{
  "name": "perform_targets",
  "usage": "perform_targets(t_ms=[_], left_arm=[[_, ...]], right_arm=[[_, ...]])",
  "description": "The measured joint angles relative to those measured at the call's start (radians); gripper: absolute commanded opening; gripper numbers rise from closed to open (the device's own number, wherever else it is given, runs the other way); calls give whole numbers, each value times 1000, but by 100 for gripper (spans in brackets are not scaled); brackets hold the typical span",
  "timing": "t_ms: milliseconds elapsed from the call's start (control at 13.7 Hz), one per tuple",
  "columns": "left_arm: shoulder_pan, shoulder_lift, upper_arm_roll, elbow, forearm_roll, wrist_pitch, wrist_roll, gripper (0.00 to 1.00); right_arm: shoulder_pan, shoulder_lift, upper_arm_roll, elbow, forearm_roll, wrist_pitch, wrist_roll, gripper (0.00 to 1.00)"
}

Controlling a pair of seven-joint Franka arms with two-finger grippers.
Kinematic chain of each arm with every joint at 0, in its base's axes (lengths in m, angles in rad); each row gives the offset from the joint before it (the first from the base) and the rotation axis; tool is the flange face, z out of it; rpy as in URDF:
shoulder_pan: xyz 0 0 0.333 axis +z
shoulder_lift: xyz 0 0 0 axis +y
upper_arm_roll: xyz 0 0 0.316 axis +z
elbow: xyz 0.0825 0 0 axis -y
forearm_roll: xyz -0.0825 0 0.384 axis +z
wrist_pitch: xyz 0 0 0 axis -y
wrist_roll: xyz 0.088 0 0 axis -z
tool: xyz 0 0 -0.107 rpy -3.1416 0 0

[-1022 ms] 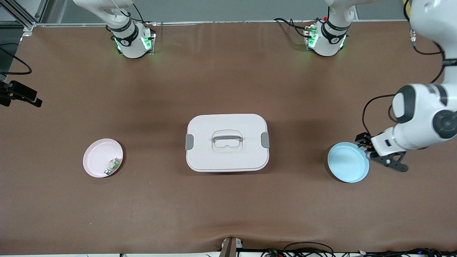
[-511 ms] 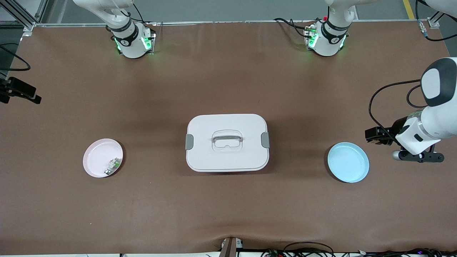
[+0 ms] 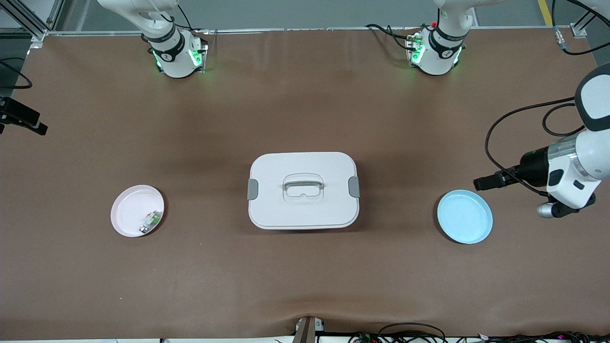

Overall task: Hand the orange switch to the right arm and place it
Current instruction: 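Lift the orange switch with the left gripper and carry it above the box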

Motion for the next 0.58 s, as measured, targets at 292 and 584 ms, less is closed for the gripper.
perform_targets(t_ms=[292, 584], left_arm=[[-2, 0, -71, 0, -79, 3, -136, 28], [-3, 0, -149, 1, -170, 74, -290, 28]], right_arm=[[-51, 0, -2, 3, 19, 2, 1, 100], [-109, 0, -3, 3, 60, 11, -58, 100]])
